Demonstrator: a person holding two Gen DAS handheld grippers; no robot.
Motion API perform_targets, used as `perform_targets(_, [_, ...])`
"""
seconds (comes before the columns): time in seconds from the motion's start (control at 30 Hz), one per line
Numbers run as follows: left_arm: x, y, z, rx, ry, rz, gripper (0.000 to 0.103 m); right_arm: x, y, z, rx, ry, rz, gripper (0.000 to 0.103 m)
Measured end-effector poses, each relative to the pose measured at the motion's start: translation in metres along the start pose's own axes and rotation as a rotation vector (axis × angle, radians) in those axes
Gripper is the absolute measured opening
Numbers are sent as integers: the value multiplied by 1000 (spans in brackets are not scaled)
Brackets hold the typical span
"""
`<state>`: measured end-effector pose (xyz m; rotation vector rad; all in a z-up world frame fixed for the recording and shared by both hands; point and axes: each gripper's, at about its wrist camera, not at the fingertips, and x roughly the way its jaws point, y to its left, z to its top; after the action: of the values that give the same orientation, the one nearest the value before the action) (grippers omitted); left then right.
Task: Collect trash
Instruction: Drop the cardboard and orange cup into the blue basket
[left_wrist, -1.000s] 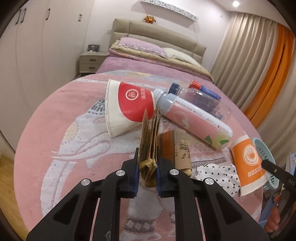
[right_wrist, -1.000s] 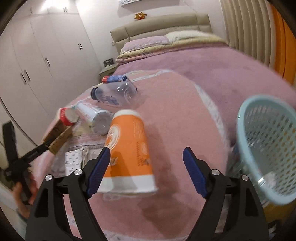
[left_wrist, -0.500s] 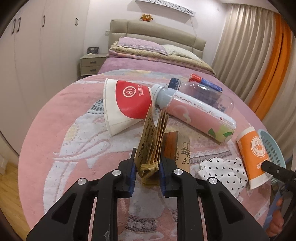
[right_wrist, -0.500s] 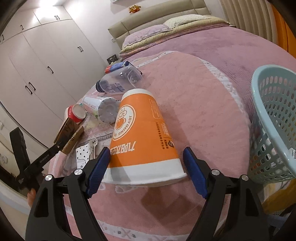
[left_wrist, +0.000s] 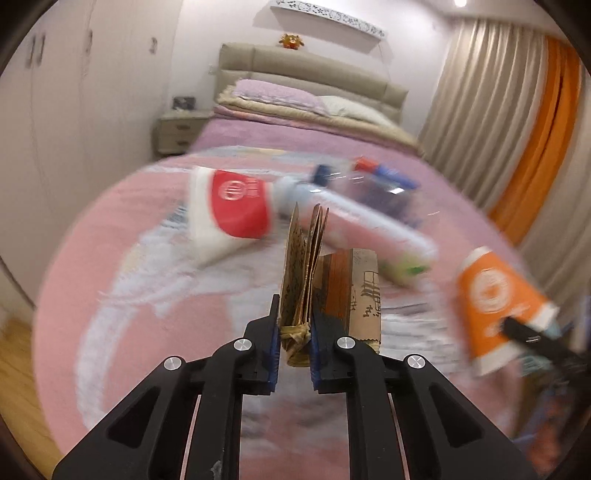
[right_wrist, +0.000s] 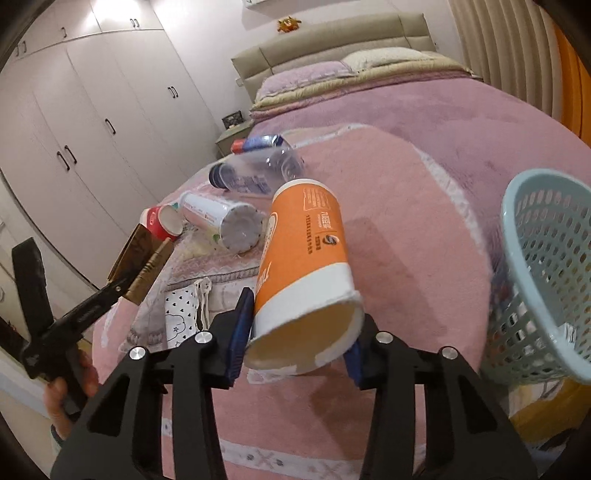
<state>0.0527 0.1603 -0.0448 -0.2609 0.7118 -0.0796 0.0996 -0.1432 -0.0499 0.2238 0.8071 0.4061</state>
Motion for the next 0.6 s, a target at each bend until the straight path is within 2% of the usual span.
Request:
perform_targets(0.1, [-14, -26, 8, 33, -24, -70, 11, -16, -8, 1, -23, -52, -33, 40])
perform_targets(0.27, [-14, -86, 23, 135, -42, -109, 11, -47, -36, 6, -13, -144, -91, 40])
perform_targets(0.4, [6, -146, 32, 229, -22, -149, 11, -73, -78, 14, 54, -200, -155, 40])
perform_targets(0.6, [49, -234, 40, 335, 37, -206, 11, -110, -146, 21, 150, -250, -339, 40])
